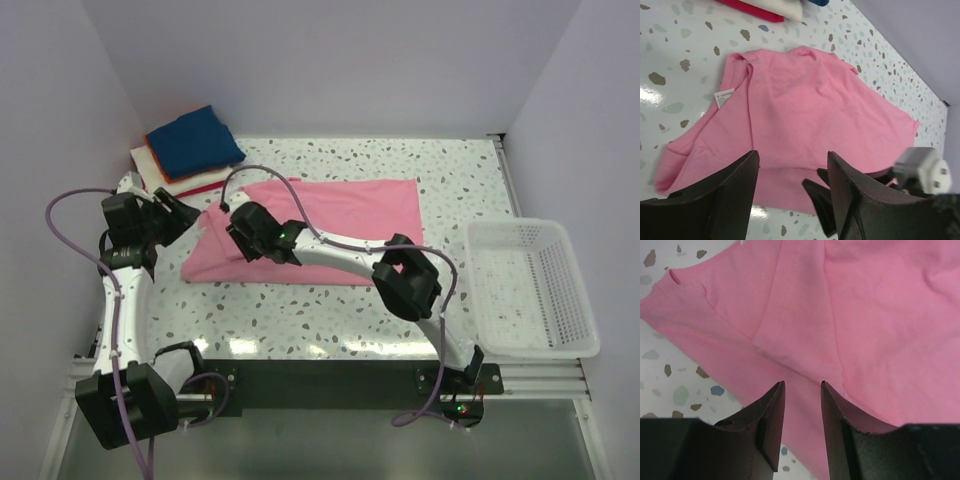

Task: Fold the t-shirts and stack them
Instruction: Fold the tshirt

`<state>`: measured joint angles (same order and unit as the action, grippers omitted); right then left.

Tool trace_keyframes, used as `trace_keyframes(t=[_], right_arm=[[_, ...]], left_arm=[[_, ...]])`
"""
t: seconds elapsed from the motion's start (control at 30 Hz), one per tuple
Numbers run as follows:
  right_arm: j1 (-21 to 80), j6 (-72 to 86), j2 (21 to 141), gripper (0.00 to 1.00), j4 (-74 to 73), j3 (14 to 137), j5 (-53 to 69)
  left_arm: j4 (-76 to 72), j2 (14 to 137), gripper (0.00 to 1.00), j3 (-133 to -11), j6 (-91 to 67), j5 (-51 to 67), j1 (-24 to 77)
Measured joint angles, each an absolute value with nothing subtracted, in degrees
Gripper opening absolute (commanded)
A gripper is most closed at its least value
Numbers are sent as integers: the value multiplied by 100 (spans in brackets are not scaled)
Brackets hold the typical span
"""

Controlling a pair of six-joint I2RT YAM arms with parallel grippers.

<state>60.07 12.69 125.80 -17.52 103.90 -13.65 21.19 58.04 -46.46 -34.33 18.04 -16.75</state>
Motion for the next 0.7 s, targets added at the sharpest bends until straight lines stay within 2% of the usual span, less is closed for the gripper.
trace_keyframes(t=[0.3,0.7], right_arm=[[6160,880,13681,45,-1544,11574,-1295],[6298,768,14145,46,-1546,11985,-1352]], left_arm=[[2126,5830,62,-4915,-3557,2239,-1675],[2102,6053,62,-5015,-3586,2259,-1723]])
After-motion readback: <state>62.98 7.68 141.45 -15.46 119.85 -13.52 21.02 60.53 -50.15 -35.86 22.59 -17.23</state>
